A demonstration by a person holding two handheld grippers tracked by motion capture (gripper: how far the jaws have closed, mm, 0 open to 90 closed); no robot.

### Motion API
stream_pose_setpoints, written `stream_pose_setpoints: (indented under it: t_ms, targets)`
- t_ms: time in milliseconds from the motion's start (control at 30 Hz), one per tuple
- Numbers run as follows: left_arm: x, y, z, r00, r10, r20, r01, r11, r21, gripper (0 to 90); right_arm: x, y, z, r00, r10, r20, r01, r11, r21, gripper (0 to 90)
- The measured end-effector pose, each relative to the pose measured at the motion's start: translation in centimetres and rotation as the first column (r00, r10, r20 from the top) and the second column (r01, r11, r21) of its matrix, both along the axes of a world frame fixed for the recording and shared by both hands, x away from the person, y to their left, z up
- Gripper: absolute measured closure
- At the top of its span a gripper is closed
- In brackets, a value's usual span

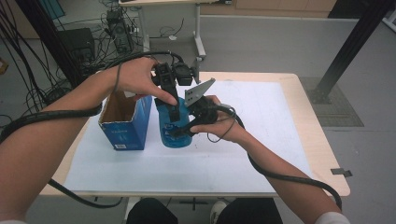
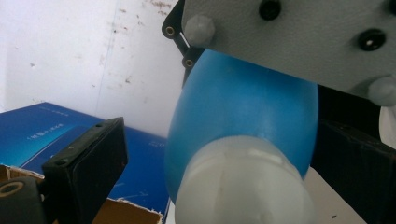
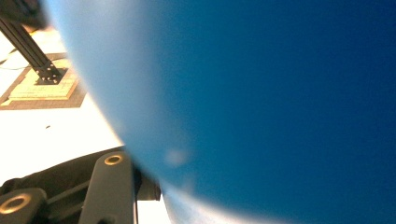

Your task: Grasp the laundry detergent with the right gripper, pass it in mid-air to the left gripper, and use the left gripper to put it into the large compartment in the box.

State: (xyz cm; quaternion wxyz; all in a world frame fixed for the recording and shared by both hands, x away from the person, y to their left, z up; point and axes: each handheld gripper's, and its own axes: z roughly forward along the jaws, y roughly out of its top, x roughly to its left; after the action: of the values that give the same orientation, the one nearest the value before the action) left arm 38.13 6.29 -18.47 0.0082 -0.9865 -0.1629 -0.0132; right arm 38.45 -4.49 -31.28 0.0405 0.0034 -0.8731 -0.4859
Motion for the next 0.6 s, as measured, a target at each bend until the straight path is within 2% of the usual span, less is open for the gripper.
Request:
stream_pose_setpoints:
  t_ms: [600]
  targets:
    - [0.05,-0.3,-0.42,0.9999,-0.011,-0.007,0.011,0.9999,0.005,5.0,-0.12,-0.2,0.04,0.9999,0.005,-0.009,-0.004,1.0,0.008,43.3]
